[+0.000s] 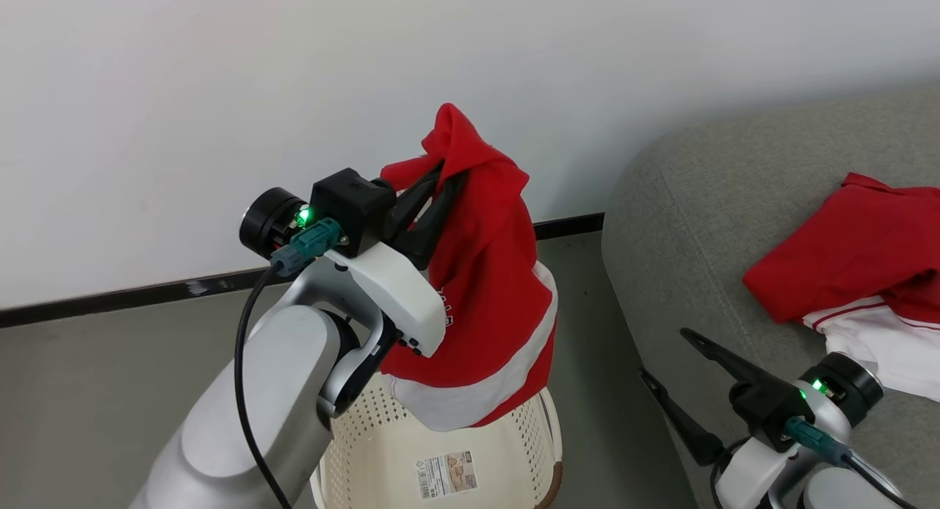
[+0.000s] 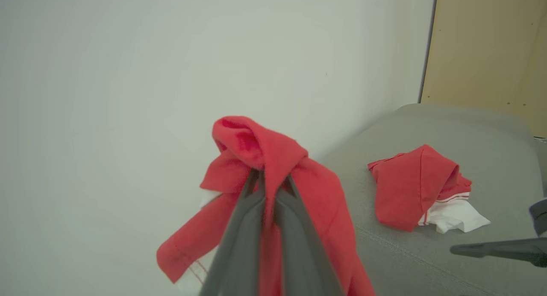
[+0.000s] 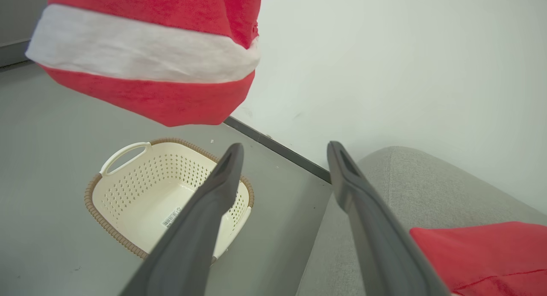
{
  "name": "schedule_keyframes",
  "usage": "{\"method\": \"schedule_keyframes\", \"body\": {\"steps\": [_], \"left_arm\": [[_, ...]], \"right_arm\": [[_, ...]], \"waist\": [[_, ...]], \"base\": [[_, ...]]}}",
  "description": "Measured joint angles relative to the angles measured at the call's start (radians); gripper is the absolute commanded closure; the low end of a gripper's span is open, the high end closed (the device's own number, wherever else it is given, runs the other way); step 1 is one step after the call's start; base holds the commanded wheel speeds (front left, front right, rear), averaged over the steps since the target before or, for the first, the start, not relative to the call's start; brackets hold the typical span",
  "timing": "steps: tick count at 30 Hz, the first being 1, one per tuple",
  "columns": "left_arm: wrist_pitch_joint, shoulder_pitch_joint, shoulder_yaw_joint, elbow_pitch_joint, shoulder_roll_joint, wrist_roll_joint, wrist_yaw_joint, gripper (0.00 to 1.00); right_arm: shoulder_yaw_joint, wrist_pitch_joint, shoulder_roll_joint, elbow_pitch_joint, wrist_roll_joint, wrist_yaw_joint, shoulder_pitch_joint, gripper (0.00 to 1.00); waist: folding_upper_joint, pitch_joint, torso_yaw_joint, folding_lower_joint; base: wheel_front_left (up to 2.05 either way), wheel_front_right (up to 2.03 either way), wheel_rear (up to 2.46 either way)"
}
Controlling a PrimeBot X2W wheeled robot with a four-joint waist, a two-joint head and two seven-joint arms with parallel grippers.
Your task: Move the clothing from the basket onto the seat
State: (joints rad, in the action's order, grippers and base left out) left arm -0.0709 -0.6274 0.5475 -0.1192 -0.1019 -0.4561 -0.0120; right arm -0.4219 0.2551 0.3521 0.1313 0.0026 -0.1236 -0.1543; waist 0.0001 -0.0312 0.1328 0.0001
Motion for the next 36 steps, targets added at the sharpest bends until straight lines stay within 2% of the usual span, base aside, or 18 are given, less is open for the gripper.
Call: {"method": "schedule_keyframes", "body": {"steps": [9,23,29,36], "left_arm": [[-0.027,-0.026,0.037,0.032,0.014,0.0,-0.012,1.0],[-0.057,-0.043,0.069,0.066,0.033,-0.001,-0.026,1.0],[-0.062,-0.043,0.075,0.069,0.035,-0.009,-0.026,1.0],[-0.07,-0.043,0.076,0.07,0.036,-0.012,-0.026,1.0]], "right_arm": [[-0.113,0.0,-0.029,0.119,-0.021,0.0,-0.078,0.0],[-0.184,0.0,-0.098,0.277,-0.067,0.0,-0.17,0.0],[-0.171,0.0,-0.138,0.268,-0.087,0.0,-0.224,0.0],[-0.168,0.0,-0.143,0.196,-0.142,0.0,-0.245,0.0]], "waist": [[0.0,-0.011,-0.036,0.0],[0.0,-0.01,-0.086,-0.0001],[0.0,-0.008,-0.105,0.0],[0.0,-0.004,-0.116,0.0]], "base": [[0.0,0.0,0.0],[0.0,0.0,0.0],[0.0,0.0,0.0],[0.0,0.0,0.0]]}}
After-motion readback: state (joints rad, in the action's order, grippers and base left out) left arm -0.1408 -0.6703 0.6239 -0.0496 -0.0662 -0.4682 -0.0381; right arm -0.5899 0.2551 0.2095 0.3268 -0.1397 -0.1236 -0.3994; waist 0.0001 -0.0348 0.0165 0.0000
